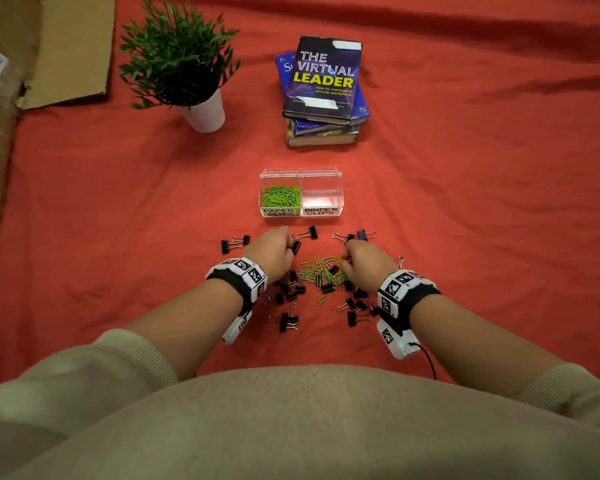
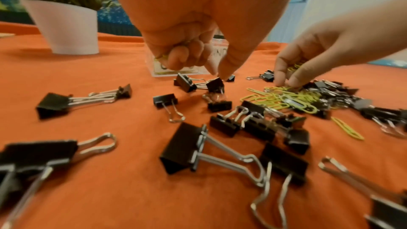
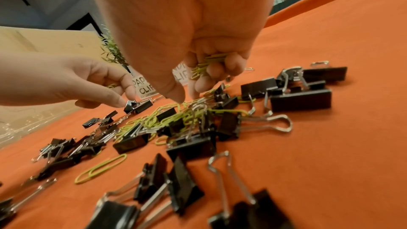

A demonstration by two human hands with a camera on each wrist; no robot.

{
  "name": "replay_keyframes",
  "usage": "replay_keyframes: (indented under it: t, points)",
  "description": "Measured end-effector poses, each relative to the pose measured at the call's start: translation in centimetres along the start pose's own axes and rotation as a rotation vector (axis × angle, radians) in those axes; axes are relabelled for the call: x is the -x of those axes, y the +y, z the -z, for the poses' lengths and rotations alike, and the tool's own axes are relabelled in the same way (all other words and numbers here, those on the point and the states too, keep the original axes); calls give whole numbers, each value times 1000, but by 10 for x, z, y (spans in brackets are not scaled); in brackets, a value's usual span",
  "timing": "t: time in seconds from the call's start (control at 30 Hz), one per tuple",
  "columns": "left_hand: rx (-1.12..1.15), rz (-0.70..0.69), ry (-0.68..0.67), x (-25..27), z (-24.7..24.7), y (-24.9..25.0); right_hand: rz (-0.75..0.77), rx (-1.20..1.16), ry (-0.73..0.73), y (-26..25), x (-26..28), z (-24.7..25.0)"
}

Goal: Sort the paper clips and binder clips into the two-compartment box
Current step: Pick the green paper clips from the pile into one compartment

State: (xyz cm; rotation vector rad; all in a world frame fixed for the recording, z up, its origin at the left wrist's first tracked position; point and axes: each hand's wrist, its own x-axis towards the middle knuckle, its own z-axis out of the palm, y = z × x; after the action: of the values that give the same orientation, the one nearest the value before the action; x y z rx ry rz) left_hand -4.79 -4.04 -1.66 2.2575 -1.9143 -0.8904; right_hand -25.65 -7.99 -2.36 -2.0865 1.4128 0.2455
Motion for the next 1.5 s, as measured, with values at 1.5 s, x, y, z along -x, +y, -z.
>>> replay_keyframes:
  t: [1.5]
  points:
    - [423, 122, -118, 14, 0, -16, 64, -382, 13, -102, -63, 83]
